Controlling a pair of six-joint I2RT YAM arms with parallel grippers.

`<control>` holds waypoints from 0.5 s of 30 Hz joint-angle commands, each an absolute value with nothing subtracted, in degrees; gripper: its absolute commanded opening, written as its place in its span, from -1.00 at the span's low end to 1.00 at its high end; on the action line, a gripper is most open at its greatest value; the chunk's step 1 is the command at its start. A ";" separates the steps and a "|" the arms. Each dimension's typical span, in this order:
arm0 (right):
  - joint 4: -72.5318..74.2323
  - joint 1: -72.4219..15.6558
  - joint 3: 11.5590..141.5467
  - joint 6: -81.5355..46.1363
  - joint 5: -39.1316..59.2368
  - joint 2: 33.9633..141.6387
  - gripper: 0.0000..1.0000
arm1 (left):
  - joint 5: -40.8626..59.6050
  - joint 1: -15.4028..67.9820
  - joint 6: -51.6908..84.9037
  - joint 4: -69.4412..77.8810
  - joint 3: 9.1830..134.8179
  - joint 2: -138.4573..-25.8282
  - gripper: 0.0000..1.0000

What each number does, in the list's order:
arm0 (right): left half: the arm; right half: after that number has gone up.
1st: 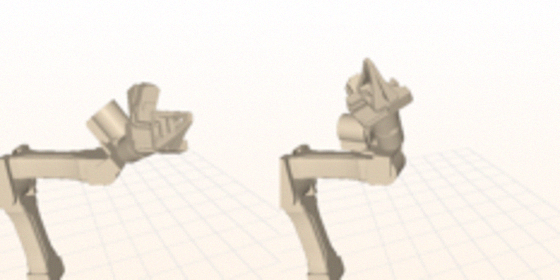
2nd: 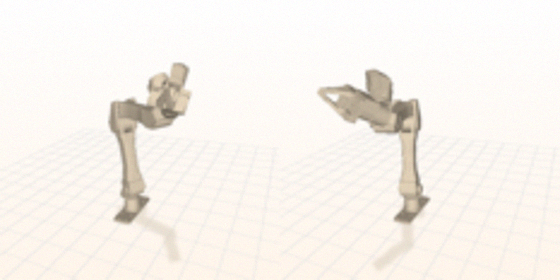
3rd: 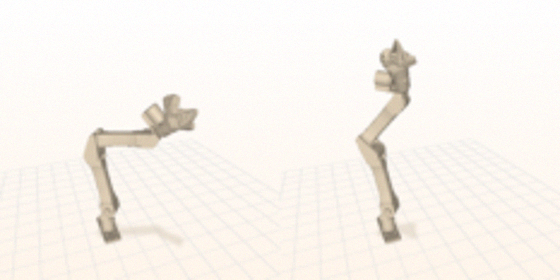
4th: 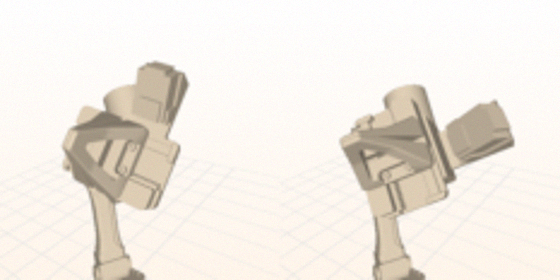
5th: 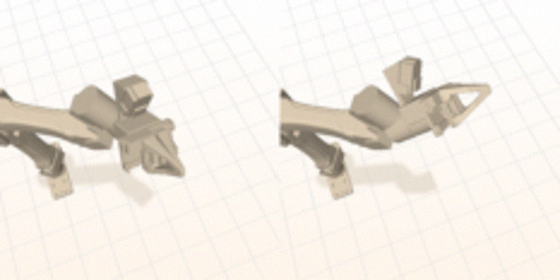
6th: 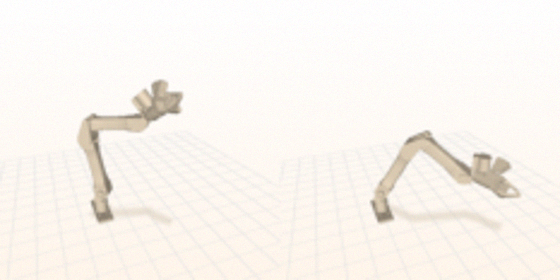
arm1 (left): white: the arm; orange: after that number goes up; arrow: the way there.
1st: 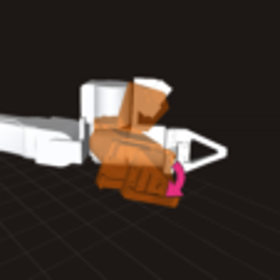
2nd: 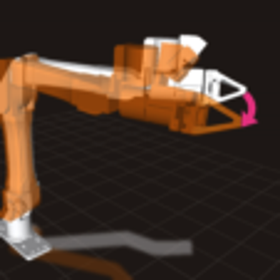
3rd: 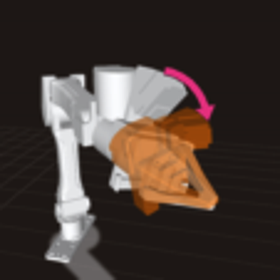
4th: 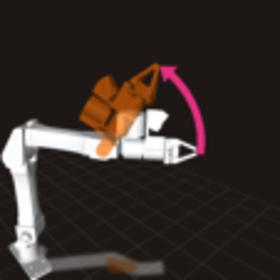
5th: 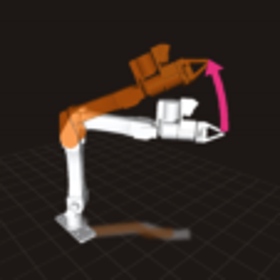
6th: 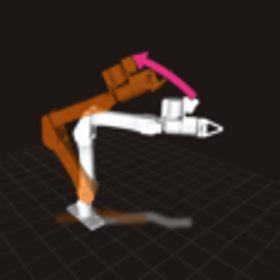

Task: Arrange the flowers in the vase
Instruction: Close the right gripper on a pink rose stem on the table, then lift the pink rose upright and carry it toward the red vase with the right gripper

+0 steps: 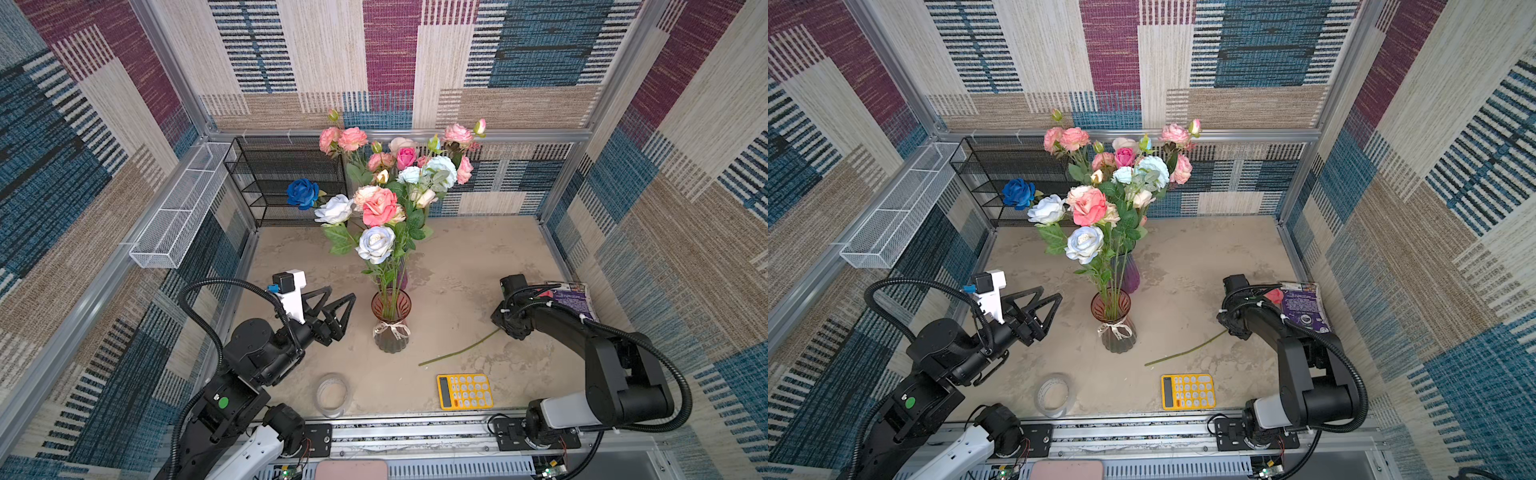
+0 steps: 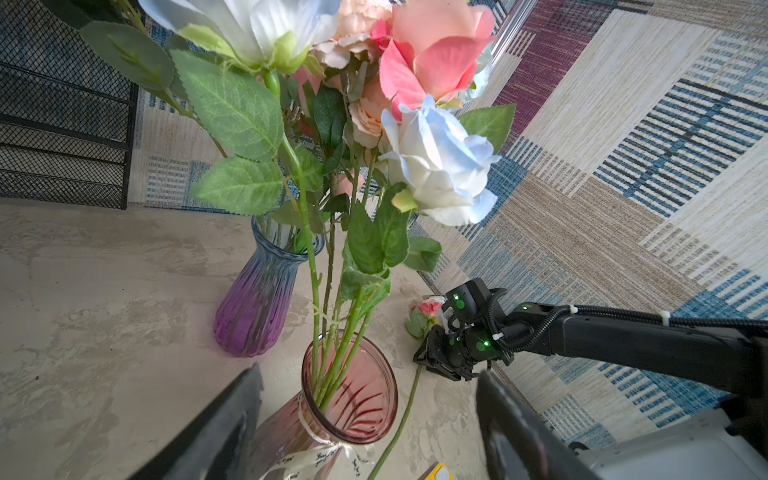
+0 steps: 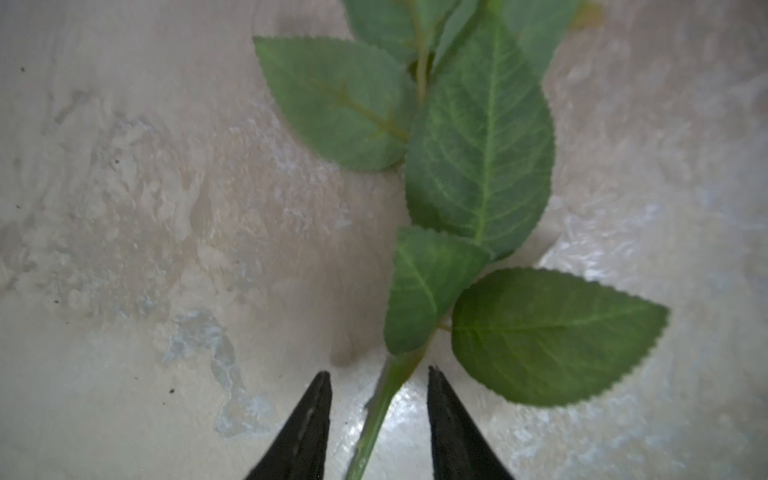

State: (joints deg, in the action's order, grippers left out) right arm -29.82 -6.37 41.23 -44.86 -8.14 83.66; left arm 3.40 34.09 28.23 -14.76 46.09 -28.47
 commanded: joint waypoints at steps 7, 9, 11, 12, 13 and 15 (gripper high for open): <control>-27.01 -6.42 41.74 -43.55 -4.72 85.68 -0.76 | 3.16 33.66 29.11 -14.01 45.62 -27.77 0.63; -25.32 -6.42 42.62 -42.79 -4.45 85.04 -0.89 | 3.32 33.49 29.00 -14.01 45.82 -28.10 0.63; -23.15 -6.42 43.74 -41.83 -4.26 84.26 -0.97 | 3.27 33.56 28.77 -14.39 46.26 -28.62 0.63; -22.01 -6.42 44.39 -40.89 -4.31 83.73 -1.00 | 3.21 33.56 28.65 -14.55 46.44 -28.93 0.63; -21.10 -6.41 45.09 -40.10 -4.39 83.52 -1.00 | 3.15 33.55 28.65 -14.75 46.54 -29.15 0.63; -18.99 -6.42 47.12 -38.21 -4.92 82.53 -1.00 | 3.08 33.57 28.48 -14.87 46.71 -29.42 0.62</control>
State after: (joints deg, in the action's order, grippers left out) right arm -24.80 -6.42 45.19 -41.34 -4.95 83.77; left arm 3.36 33.61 28.32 -14.83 46.06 -29.12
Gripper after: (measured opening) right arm 0.067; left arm 0.814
